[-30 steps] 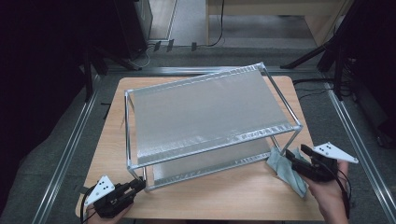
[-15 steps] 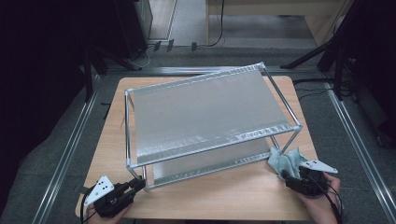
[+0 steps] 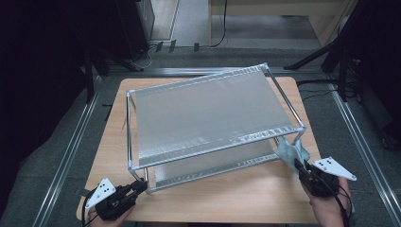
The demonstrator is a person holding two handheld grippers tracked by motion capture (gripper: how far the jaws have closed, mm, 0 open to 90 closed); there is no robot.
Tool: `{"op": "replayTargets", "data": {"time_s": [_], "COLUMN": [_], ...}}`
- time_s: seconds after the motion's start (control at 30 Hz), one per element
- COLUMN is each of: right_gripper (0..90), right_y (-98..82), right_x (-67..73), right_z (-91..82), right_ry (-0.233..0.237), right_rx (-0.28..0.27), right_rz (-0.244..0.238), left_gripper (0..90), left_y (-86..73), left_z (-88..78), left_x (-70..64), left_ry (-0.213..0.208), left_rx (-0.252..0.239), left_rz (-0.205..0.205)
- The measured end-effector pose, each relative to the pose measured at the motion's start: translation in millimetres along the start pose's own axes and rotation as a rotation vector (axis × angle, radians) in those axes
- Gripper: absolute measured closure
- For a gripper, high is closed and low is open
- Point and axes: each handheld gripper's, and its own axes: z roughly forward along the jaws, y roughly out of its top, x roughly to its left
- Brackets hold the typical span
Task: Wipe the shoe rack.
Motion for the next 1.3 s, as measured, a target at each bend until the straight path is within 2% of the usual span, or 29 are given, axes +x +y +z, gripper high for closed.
{"op": "replayTargets", "data": {"time_s": [0.13,0.23,0.37,0.47,0.5,0.53,0.57,0.67,0.7,0.77,0.83,0.87,0.97,1.0,1.03,1.1,1.17,1.2,1.3], "right_gripper": [80.8,80.8,80.8,80.8,80.8,80.7,80.7,80.5,80.5,80.5,80.5,80.5,80.6,80.5,80.6,80.5,80.5,80.5,80.5], "right_y": [28.2,55.5,84.7,102.9,108.1,112.5,116.7,117.3,114.7,109.7,106.4,106.1,107.2,107.4,107.5,107.9,108.1,108.6,108.8], "right_x": [16.6,28.0,39.8,49.0,53.3,57.9,62.4,69.8,72.9,77.3,82.1,83.8,86.5,88.4,91.1,97.5,108.2,115.1,134.7], "right_z": [-21.3,-38.1,-45.8,-44.2,-42.0,-38.3,-30.1,-7.9,0.2,7.2,9.5,9.3,10.1,10.6,11.0,12.0,13.3,13.9,15.2], "right_ry": [0.002,0.025,0.035,0.048,0.045,0.034,-0.005,-0.111,-0.120,-0.088,-0.087,-0.074,0.005,0.015,0.016,0.059,0.066,0.095,0.131], "right_rx": [-0.106,-0.191,-0.264,-0.316,-0.324,-0.327,-0.318,-0.244,-0.212,-0.205,-0.218,-0.217,-0.216,-0.216,-0.216,-0.219,-0.222,-0.225,-0.228], "right_rz": [-0.044,-0.064,-0.093,-0.082,-0.095,-0.114,-0.157,-0.202,-0.209,-0.190,-0.179,-0.155,-0.099,-0.089,-0.089,-0.080,-0.101,-0.106,-0.126], "left_gripper": [75.6,75.6,75.7,75.7,75.8,75.8,75.8,76.0,76.2,76.5,76.6,76.6,76.5,76.6,76.6,76.5,76.6,76.6,76.8], "left_y": [0.0,0.0,0.0,-0.5,-0.6,-0.5,-0.6,-0.7,-0.4,0.7,1.2,1.3,2.0,2.3,2.5,3.1,3.7,3.8,4.7], "left_z": [0.0,0.1,0.6,0.8,0.8,0.8,1.0,1.1,1.3,1.3,2.0,2.3,3.7,4.3,5.2,7.8,10.3,11.2,15.0], "left_x": [0.1,-0.1,-0.6,-0.7,-1.0,-1.0,-1.2,-2.3,-3.1,-3.9,-4.4,-4.6,-5.7,-6.5,-7.4,-10.2,-12.2,-13.2,-17.7], "left_ry": [-0.001,0.000,0.002,0.002,0.003,0.004,0.004,0.010,0.016,0.024,0.029,0.029,0.034,0.038,0.039,0.043,0.047,0.049,0.076], "left_rx": [0.000,-0.001,0.002,0.000,-0.001,-0.001,-0.003,-0.004,-0.003,0.006,0.005,0.005,0.001,0.003,0.004,0.004,0.004,0.003,0.003], "left_rz": [0.000,0.000,0.007,0.005,0.005,0.006,0.004,0.004,0.008,0.019,0.014,0.009,0.000,0.002,0.000,-0.001,0.002,0.002,0.013]}}
